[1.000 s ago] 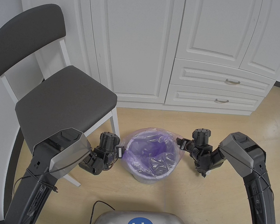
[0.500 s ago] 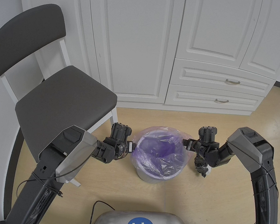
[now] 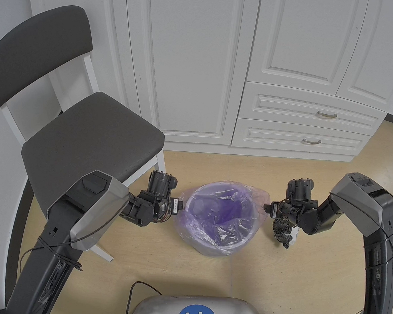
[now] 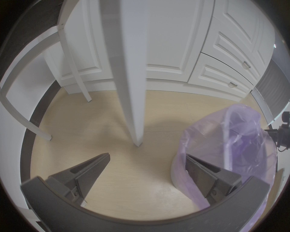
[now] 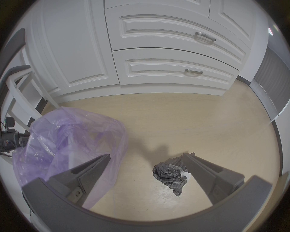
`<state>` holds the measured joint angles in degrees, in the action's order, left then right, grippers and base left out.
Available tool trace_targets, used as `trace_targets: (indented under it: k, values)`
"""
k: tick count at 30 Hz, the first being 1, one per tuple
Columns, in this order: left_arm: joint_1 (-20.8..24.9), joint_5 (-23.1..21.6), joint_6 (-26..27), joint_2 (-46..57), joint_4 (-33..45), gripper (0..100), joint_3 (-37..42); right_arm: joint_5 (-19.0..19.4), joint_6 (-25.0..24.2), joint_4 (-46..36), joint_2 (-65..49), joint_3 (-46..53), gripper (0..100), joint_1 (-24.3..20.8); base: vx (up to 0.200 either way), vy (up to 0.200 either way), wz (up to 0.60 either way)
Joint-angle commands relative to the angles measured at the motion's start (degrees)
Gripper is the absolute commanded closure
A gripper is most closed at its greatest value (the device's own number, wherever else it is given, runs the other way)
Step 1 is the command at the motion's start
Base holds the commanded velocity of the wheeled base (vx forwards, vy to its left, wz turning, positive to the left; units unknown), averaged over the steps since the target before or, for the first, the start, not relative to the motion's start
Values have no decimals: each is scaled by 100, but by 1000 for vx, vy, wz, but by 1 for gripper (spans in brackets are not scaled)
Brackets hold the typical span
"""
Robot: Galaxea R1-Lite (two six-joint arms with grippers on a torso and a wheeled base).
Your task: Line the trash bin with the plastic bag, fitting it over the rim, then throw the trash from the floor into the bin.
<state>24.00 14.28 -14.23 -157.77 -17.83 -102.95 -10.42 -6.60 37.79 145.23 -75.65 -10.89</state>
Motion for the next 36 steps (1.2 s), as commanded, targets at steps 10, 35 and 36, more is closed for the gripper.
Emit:
trace_targets:
  k: [10, 35, 36]
  values:
    - [-115, 5, 16, 862, -335, 0, 996, 14, -307, 123, -785, 499, 0, -388, 0, 0, 0]
    - [526, 49, 500, 1978, -2092, 0, 3070, 234, -1186, -351, 102, -740, 100, -1777, 0, 0, 0]
    - [562, 58, 500, 1978, -2101, 0, 3070, 234, -1213, -518, 164, -934, 100, -1750, 0, 0, 0]
